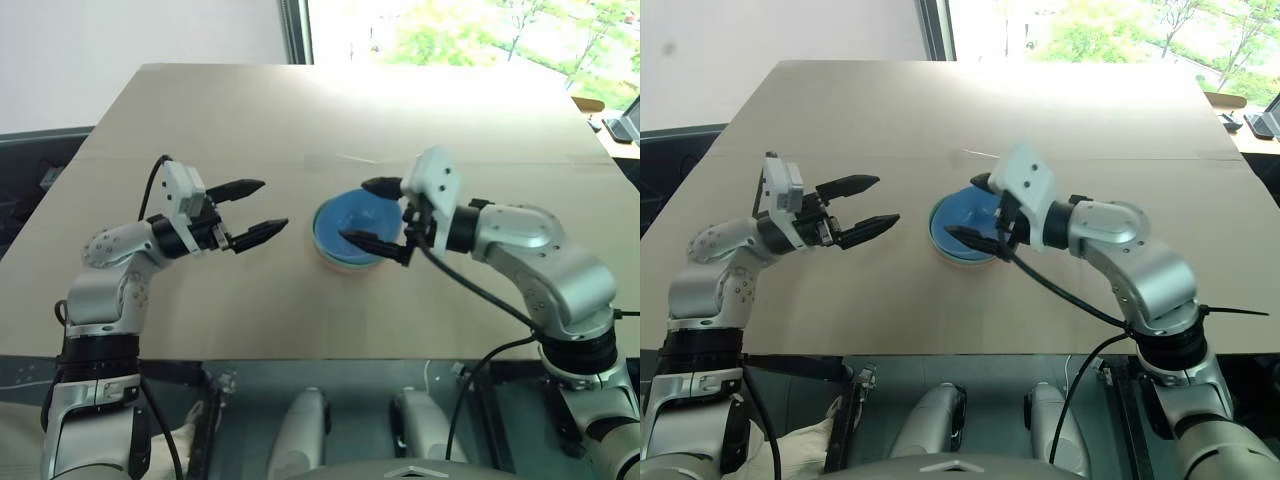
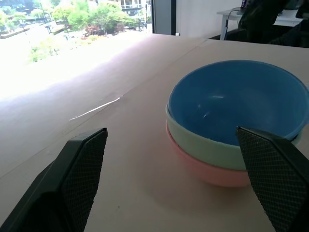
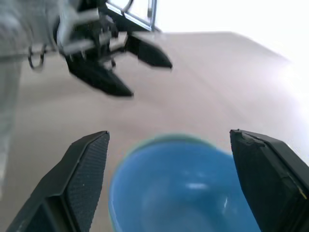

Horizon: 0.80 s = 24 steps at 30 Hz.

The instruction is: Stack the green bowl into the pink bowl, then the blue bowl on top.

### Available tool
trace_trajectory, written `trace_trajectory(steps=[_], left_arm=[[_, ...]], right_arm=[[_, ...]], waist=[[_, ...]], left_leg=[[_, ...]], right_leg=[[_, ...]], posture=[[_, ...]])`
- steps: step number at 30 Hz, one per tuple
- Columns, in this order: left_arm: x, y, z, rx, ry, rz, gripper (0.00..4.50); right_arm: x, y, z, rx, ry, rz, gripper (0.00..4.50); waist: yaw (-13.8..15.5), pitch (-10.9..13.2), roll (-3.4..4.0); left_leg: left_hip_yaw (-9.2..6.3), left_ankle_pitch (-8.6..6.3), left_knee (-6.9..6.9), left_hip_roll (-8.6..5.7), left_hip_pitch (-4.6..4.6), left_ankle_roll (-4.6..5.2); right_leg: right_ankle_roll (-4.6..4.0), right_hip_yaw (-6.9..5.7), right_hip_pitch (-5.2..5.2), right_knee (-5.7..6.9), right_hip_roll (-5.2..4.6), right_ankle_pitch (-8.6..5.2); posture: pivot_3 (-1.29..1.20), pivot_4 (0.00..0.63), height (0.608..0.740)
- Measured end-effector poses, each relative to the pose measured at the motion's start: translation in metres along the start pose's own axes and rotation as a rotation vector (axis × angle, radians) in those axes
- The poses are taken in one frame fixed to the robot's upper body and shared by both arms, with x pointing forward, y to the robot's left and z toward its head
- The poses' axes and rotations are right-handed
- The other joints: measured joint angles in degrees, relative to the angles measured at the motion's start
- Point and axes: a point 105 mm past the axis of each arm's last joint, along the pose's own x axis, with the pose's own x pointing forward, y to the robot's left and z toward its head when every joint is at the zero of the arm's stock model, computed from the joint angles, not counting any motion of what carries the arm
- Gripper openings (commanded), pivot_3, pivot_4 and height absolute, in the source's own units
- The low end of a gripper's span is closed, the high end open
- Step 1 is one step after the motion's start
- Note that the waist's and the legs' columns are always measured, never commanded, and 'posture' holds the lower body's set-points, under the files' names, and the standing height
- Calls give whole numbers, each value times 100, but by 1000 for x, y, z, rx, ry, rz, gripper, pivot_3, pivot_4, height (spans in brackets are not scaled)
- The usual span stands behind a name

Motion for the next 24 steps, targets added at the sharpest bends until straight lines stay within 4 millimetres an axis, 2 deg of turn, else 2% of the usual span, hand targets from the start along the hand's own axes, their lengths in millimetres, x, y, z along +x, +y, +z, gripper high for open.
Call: trace_trajectory(steps=[2, 3, 4, 5, 6, 9, 10, 11, 12, 14, 15, 16, 20, 24], left_arm=[[0, -3, -1, -6, 0, -1, 4500], [0, -4, -3, -18, 1, 3, 4500], [-1, -6, -7, -38, 8, 6, 4500], [-3, -6, -9, -45, 9, 8, 4500], [-3, -8, -10, -59, 12, 4, 4500], [-7, -12, -12, -93, 27, -29, 4500], [-15, -18, -13, -115, 48, -76, 4500], [-19, -20, -13, -120, 57, -84, 4500], [-28, -20, -16, -143, 75, -83, 4500], [-30, -20, -16, -153, 77, -81, 4500], [-38, -18, -13, -158, 74, -60, 4500], [-50, -17, -11, -109, 103, -29, 4500], [-65, -17, -19, -100, 165, 12, 4500], [-68, -15, -24, -67, 197, 55, 4500]], right_arm=[[-17, -6, 4, 10, -35, -61, 4257], [-29, -10, -2, 28, -30, -100, 4257], [-49, -12, -19, 68, 23, -140, 4257], [-54, -12, -26, 87, 49, -149, 4384], [-66, -11, -39, 104, 101, -168, 4384], [-93, -12, -58, 152, 161, -223, 4384], [-122, -9, -74, 181, 231, -268, 4384], [-130, -8, -78, 193, 254, -279, 4384], [-148, -8, -86, 215, 296, -317, 4384], [-158, -7, -88, 216, 316, -335, 4384], [-174, -6, -89, 206, 343, -363, 4384], [-198, 11, -86, 195, 391, -345, 4384], [-213, 14, -79, 171, 388, -364, 4384], [-213, 11, -70, 135, 368, -371, 4384]], waist=[[17, -1, -1], [23, -2, -2], [31, -1, -2], [27, -1, -2], [23, -1, -2], [16, -1, -2], [15, -1, -2], [15, -1, -2], [8, -1, -2], [-1, 0, 1], [-20, -1, 0], [-4, -4, -1], [-7, -6, -1], [14, -11, -10]], left_leg=[[-2, 0, -2, 0, 0, 0], [-2, 0, -3, -2, 0, 0], [-1, 0, -5, -2, 0, 1], [2, 0, -4, -1, 1, 1], [4, 0, -5, -1, 2, 1], [4, 0, -7, 1, 3, 1], [7, -1, -10, 1, 3, 1], [9, -2, -14, 1, 3, 3], [10, -2, -16, 2, 4, 3], [15, -2, -16, 2, 5, 3], [21, -2, -14, 12, 18, 3], [20, -2, -15, 22, 24, 3], [34, -2, -12, 25, 29, 3], [31, -3, -9, 26, 22, 3]], right_leg=[[0, -3, 4, -4, -1, 0], [0, -4, 6, -5, -2, 0], [0, -3, 5, -7, -2, 0], [0, -1, 5, -6, -2, 0], [0, 0, 4, -5, -2, 0], [0, 0, 5, -5, 1, -1], [-1, 2, 4, -8, 0, -1], [-1, 3, 5, -14, 0, -2], [-1, 4, 6, -17, 0, -2], [-1, 9, 3, -15, 0, -1], [0, 13, 11, -11, 6, -1], [0, 10, 18, -10, 13, -2], [0, 23, 19, -12, 14, -3], [1, 20, 18, -19, 14, -3]], posture=[[0, 150, 740], [0, 150, 740], [0, 150, 740], [0, 150, 740], [0, 150, 740], [0, 150, 740], [0, 150, 740], [0, 150, 740], [0, 150, 740], [0, 150, 740], [0, 150, 740], [0, 150, 740], [0, 150, 740], [0, 150, 740]])
